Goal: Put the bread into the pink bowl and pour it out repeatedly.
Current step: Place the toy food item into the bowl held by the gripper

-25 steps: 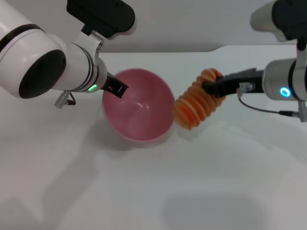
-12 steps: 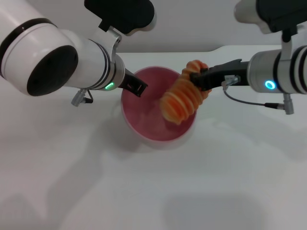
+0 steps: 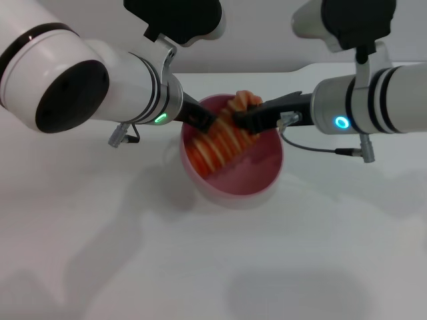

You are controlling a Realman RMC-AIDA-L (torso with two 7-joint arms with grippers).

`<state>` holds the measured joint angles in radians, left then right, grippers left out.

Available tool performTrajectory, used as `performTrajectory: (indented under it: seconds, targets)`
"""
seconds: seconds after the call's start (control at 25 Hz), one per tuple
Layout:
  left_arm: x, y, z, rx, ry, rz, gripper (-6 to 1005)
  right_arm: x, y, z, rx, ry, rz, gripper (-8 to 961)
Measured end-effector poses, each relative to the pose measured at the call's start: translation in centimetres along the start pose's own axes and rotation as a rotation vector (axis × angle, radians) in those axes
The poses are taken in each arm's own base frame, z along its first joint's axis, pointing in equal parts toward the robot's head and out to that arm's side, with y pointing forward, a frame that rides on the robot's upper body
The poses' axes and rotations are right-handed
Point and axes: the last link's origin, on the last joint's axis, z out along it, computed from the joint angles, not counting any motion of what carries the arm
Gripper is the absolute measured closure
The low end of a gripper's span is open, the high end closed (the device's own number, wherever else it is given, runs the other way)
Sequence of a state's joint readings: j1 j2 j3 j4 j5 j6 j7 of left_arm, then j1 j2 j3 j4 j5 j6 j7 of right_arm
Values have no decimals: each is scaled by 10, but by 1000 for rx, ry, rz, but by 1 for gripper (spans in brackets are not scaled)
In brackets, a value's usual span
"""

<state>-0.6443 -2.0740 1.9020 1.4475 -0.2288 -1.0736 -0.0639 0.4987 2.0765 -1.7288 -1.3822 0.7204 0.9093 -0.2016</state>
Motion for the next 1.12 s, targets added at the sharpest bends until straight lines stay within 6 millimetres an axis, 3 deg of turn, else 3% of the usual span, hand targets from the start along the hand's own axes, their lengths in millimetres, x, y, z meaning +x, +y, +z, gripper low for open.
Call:
performTrajectory:
  seconds: [0.2,0.44,0.64,1.12]
  targets:
    - [0,0,0,-1,2,0,952,-3,17,-4,-28,-13,-62,763]
    - [0,0,1,-1,1,0,952,1,13,-9,-14,-40,-77,519]
    - [0,0,2,-1,1,-1,953,6,5,-13,2,-32,-37,396]
    - [-3,-7,7,16,-15,-11,953,20,-3,-17,17,-6,-9,397]
